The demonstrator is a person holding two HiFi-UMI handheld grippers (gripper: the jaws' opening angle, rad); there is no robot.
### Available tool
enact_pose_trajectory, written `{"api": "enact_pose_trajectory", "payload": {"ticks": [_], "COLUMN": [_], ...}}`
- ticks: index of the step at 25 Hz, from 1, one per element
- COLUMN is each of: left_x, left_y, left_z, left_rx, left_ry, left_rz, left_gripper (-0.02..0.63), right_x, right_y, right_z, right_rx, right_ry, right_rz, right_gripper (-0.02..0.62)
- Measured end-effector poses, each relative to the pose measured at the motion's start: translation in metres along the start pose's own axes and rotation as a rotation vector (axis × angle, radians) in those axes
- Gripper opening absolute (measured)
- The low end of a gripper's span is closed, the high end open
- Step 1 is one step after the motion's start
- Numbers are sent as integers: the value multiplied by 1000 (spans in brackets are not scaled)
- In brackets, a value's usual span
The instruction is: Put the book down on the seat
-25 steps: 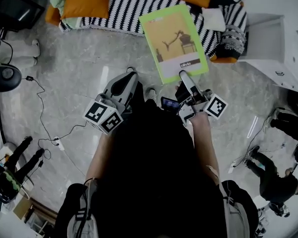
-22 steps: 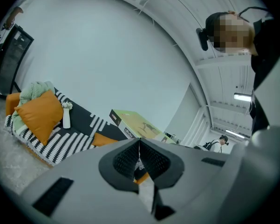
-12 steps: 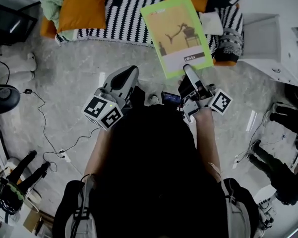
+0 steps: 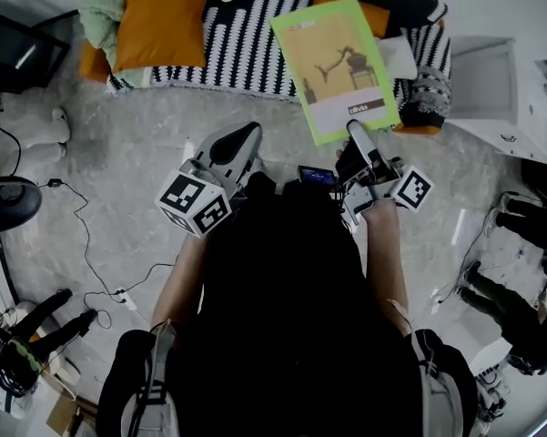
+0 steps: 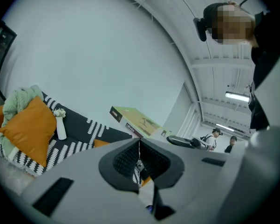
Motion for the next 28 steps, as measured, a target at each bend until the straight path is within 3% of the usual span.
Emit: {"api": "enact_pose_trajectory", "payload": {"ticks": [12, 16, 22, 28], "left_x": [11, 30, 96, 95], "left_y": [-11, -16, -58, -52], "left_z": [23, 25, 45, 38], "left_rx": [-25, -30, -30, -22], "left_ry": [-3, -24, -59, -82], "left_rz": [33, 21, -14, -44], "left_gripper": [14, 14, 14, 14], "right_x": [37, 50, 102, 101], "right_y": [-15, -36, -107, -108], "right_z": [-9, -19, -32, -33], "right_rx": [13, 17, 13, -2], "right_ry": [17, 10, -35, -64], "right_rz": [26, 39, 87, 116], "right_gripper": [158, 158, 158, 158]}}
Point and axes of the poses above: the fingertips, and each gripper's own axes: x forward along the fingers, z to its left, y out of its underside, the point moved 4 cm from there along -x, backward along the fingers, and after that the axes turned 2 degrees about z, right-handed, at the moved point
